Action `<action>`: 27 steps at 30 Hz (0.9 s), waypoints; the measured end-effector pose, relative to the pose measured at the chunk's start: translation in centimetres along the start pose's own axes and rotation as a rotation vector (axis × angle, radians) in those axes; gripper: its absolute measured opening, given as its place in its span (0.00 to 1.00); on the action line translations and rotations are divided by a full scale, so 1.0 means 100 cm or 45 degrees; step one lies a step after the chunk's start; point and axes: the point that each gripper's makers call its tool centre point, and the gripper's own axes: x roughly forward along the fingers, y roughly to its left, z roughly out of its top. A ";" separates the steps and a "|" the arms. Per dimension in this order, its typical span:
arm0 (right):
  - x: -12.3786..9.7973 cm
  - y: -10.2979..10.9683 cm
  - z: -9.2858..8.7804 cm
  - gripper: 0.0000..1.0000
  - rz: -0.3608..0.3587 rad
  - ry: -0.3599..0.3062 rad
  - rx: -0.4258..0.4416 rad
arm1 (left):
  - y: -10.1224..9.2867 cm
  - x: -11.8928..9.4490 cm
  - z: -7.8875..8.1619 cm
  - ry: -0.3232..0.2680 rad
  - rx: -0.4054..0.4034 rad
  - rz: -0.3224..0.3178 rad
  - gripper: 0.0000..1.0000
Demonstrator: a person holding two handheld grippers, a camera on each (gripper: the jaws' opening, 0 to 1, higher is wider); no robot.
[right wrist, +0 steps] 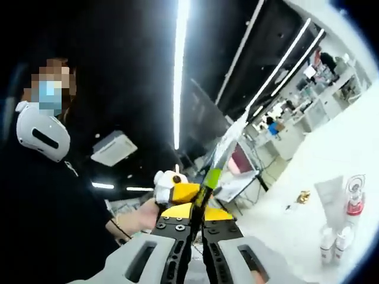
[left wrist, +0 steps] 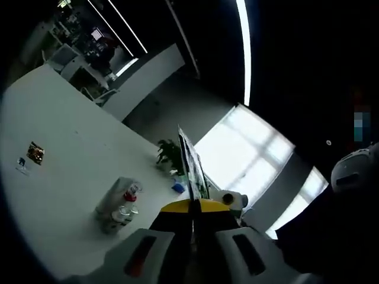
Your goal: Arrange the skincare products in the storage area until every visible bottle or jar stands upright without overlapping.
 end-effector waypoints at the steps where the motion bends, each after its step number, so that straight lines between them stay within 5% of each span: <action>1: 0.000 -0.005 -0.005 0.11 -0.040 0.047 -0.048 | 0.000 0.000 0.002 -0.017 -0.010 -0.015 0.00; 4: 0.001 -0.005 -0.018 0.27 -0.054 0.156 -0.127 | -0.006 0.002 0.000 -0.033 -0.032 -0.036 0.00; 8: 0.004 -0.002 -0.026 0.50 -0.061 0.179 -0.127 | -0.010 0.004 -0.002 -0.052 -0.060 -0.060 0.00; 17: -0.013 -0.029 -0.045 0.99 -0.228 0.255 -0.249 | -0.004 0.004 -0.003 -0.086 -0.117 -0.050 0.00; 27: -0.049 -0.064 -0.058 0.99 -0.412 0.369 -0.390 | 0.016 -0.001 -0.009 -0.102 -0.183 0.010 0.00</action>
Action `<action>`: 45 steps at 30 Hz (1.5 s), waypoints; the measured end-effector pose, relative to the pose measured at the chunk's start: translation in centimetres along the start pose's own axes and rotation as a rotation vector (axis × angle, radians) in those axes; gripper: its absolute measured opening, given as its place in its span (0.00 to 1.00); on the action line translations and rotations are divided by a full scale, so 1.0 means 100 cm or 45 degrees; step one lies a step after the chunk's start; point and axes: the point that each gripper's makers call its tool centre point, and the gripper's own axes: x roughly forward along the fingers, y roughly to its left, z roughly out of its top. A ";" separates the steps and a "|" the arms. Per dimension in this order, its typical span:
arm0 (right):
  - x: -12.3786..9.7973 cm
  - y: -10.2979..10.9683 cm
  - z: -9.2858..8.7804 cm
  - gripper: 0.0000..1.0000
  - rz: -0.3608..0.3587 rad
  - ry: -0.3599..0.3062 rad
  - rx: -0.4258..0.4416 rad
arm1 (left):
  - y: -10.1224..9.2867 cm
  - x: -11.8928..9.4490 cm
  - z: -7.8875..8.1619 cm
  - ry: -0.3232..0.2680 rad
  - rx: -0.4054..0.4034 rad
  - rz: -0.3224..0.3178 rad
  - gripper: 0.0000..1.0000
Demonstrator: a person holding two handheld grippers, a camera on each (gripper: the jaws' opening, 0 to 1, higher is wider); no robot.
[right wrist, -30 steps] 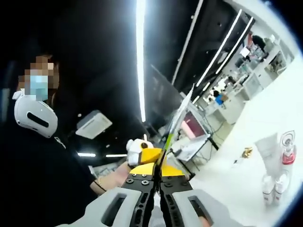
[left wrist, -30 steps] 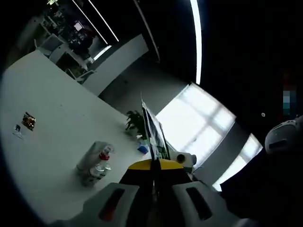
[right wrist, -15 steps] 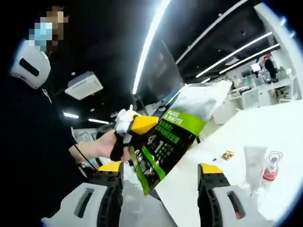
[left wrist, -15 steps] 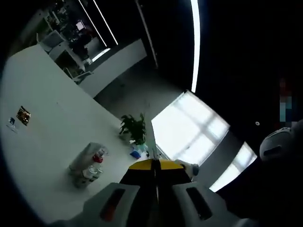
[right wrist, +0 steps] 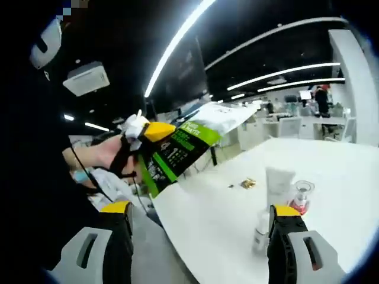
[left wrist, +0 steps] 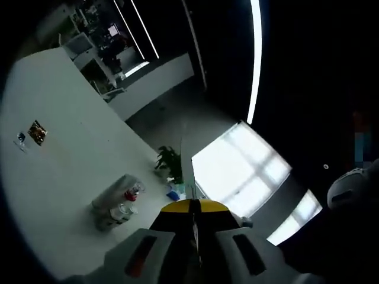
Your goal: Arrange the skincare products in the storage area until every visible bottle or jar stands upright without overlapping.
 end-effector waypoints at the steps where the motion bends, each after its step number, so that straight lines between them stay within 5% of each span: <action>1: 0.000 -0.001 0.000 0.99 0.000 -0.004 0.005 | 0.003 0.000 0.000 -0.002 -0.009 0.013 0.00; 14: -0.017 -0.029 -0.022 0.99 -0.144 0.033 0.020 | 0.036 -0.005 0.002 -0.037 -0.107 0.093 0.00; 22: -0.026 -0.050 -0.044 0.99 -0.235 0.141 -0.065 | 0.079 -0.013 0.004 -0.046 -0.179 0.168 0.00; 26: -0.028 -0.058 -0.054 0.99 -0.259 0.154 -0.017 | 0.101 -0.014 0.002 -0.057 -0.231 0.201 0.00; 40: -0.018 -0.070 -0.072 0.99 -0.312 0.191 0.004 | 0.174 0.002 -0.030 0.020 -0.291 0.394 0.00; 45: -0.021 -0.072 -0.068 0.99 -0.304 0.163 0.021 | 0.181 0.011 -0.051 0.076 -0.287 0.445 0.00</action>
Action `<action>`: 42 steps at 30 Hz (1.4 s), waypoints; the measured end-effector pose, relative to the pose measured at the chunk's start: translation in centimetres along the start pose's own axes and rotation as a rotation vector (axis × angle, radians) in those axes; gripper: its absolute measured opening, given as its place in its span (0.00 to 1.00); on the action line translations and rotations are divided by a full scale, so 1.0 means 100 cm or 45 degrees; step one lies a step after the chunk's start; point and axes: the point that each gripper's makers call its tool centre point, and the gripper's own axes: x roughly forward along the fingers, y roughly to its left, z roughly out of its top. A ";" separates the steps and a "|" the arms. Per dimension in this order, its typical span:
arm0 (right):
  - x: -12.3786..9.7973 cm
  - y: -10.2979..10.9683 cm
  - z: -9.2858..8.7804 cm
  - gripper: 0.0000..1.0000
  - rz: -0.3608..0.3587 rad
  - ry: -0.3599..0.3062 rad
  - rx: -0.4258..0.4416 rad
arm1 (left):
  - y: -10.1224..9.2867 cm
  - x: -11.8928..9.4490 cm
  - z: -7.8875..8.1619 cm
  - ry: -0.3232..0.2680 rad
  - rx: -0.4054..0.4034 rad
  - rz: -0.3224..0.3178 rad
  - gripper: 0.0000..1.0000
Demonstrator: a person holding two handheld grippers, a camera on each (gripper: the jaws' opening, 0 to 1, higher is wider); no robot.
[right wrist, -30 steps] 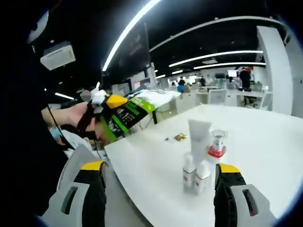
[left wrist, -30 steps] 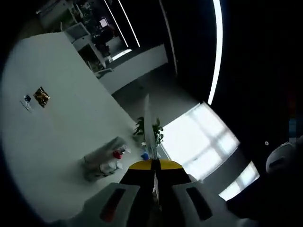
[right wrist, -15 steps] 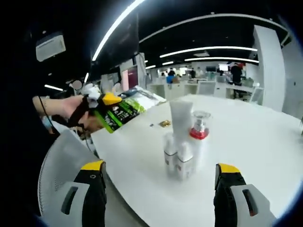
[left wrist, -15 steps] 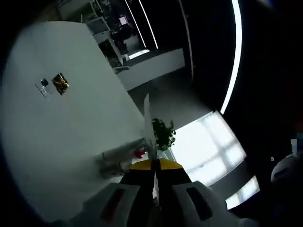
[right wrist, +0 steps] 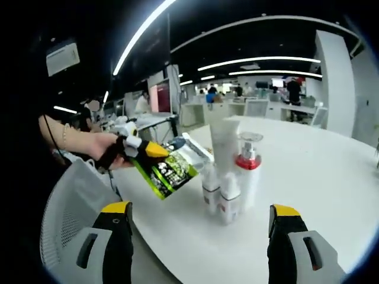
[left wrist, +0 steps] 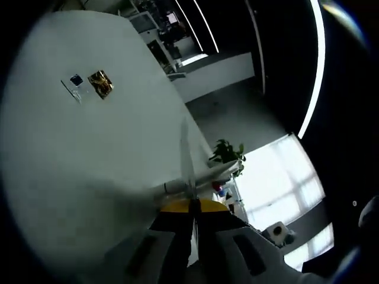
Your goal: Arrange the skincare products in the storage area until every visible bottle or jar stands upright without overlapping.
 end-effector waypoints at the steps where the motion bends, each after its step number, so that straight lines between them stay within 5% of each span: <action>1: 0.000 -0.002 -0.001 0.99 0.000 0.003 0.000 | 0.000 0.002 -0.003 0.007 0.005 0.005 0.00; 7: -0.003 -0.004 -0.004 0.99 0.025 0.035 -0.022 | 0.008 0.012 -0.023 0.015 -0.003 0.077 0.00; 17: -0.016 -0.012 -0.008 0.99 -0.016 0.045 0.009 | -0.007 0.021 -0.047 0.043 -0.005 0.134 0.00; 35: -0.013 -0.013 -0.009 0.99 -0.022 0.048 0.018 | 0.018 0.018 -0.043 0.103 0.022 0.278 0.00; 37: -0.013 -0.013 -0.010 0.99 -0.020 0.051 0.020 | 0.054 0.019 -0.012 0.130 0.057 0.298 0.01; 39: -0.012 -0.013 -0.010 0.99 -0.019 0.050 0.020 | 0.062 0.021 -0.020 0.139 0.080 0.321 0.05; 42: -0.012 -0.013 -0.011 0.99 -0.015 0.052 0.023 | 0.075 0.021 -0.012 0.144 0.106 0.356 0.11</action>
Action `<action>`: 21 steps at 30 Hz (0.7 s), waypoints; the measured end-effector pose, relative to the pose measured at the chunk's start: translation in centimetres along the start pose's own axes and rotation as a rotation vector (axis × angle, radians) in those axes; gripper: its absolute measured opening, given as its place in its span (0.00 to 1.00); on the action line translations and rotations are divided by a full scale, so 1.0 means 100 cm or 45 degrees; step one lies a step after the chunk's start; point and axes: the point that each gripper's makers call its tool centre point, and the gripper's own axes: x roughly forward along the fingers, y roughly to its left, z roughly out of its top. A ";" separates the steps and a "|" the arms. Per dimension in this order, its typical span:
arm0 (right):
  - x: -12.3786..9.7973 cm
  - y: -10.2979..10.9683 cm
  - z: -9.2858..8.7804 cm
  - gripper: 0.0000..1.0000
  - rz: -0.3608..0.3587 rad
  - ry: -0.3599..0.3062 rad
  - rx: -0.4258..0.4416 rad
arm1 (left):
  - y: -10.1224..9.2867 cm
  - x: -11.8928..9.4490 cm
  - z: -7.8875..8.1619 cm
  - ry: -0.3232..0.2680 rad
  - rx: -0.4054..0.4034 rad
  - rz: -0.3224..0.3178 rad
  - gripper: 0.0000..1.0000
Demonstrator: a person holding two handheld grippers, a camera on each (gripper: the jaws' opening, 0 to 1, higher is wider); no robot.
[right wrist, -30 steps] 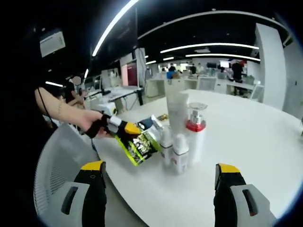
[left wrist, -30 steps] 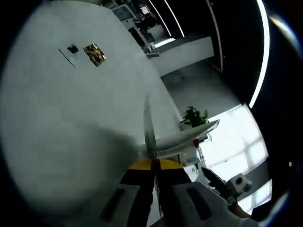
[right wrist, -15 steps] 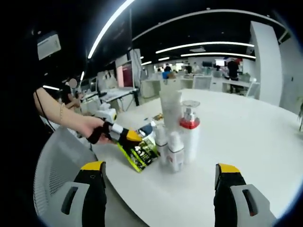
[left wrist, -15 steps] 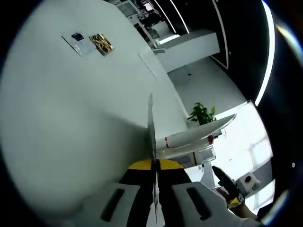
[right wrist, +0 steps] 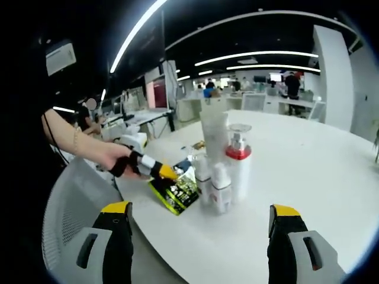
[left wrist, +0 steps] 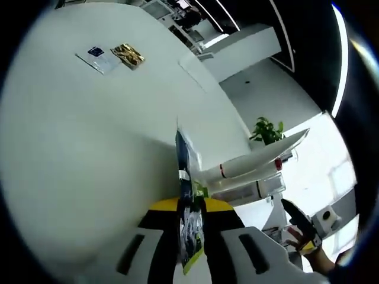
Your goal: Arrange the skincare products in the storage area until every visible bottle or jar stands upright without overlapping.
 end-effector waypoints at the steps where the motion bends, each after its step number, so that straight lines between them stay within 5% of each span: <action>1: 0.000 0.000 0.000 0.99 0.002 0.000 0.003 | 0.005 0.000 0.004 -0.008 0.023 0.023 0.11; 21: 0.002 0.000 -0.004 0.99 0.011 0.015 0.012 | 0.032 -0.001 0.010 -0.010 0.119 0.131 0.20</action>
